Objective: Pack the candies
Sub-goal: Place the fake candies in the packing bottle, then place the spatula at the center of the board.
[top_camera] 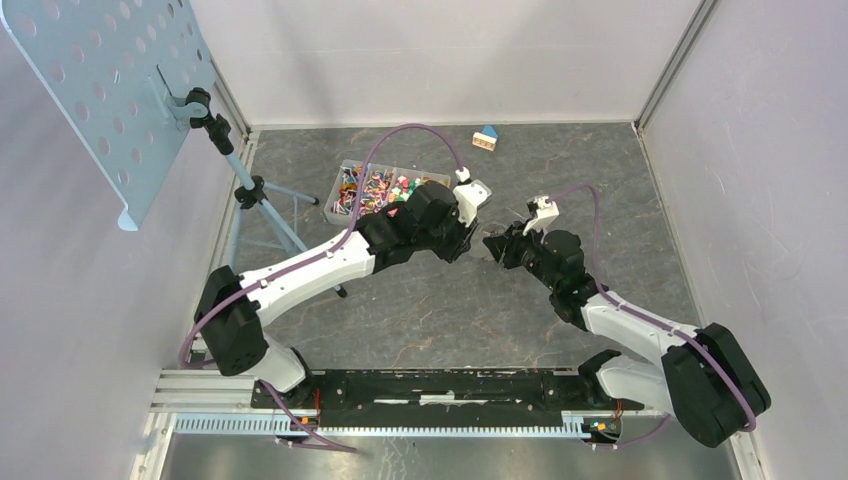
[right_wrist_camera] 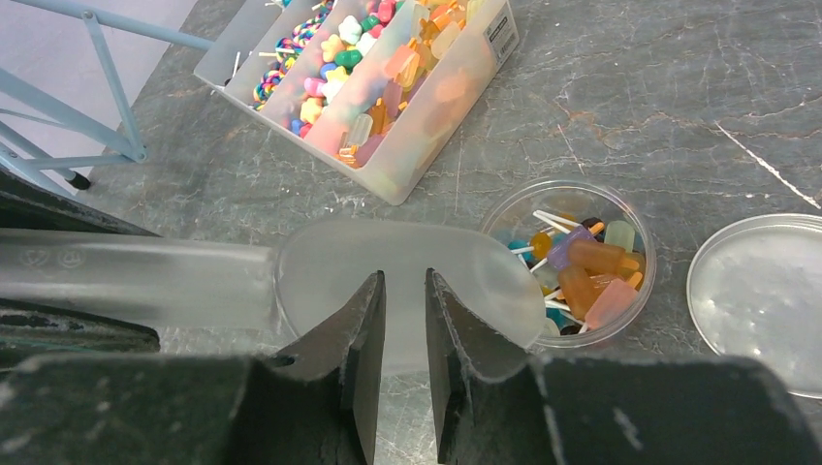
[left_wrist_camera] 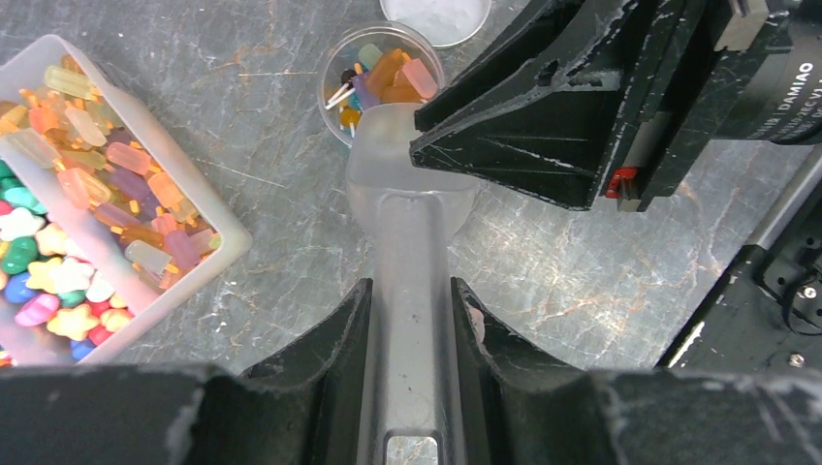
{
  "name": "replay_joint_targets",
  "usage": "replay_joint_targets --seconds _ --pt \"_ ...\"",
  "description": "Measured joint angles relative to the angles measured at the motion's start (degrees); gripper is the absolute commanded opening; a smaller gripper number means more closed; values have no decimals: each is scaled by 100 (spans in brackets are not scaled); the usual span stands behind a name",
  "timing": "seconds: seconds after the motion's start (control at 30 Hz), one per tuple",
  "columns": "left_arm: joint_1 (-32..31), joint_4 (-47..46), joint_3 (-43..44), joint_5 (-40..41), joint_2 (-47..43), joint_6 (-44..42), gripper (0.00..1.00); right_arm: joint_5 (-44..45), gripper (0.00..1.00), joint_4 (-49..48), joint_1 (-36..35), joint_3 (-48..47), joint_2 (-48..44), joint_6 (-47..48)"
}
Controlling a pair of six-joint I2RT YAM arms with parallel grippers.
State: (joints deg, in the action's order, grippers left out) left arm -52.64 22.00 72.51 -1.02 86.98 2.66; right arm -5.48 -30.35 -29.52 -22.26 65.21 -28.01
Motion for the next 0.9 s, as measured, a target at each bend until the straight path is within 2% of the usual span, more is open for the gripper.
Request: replay_joint_targets --seconds 0.23,0.43,0.7,0.9 --pt "0 127 105 166 39 -188 2 -2 31 15 0 -2 11 2" --pt "0 190 105 415 -52 -223 2 63 52 496 0 -160 -267 131" --pt "0 151 -321 1049 -868 -70 2 243 98 1233 -11 -420 -1307 251" --pt "0 160 -1239 1220 -1585 192 2 608 98 2118 -11 -431 -2083 411"
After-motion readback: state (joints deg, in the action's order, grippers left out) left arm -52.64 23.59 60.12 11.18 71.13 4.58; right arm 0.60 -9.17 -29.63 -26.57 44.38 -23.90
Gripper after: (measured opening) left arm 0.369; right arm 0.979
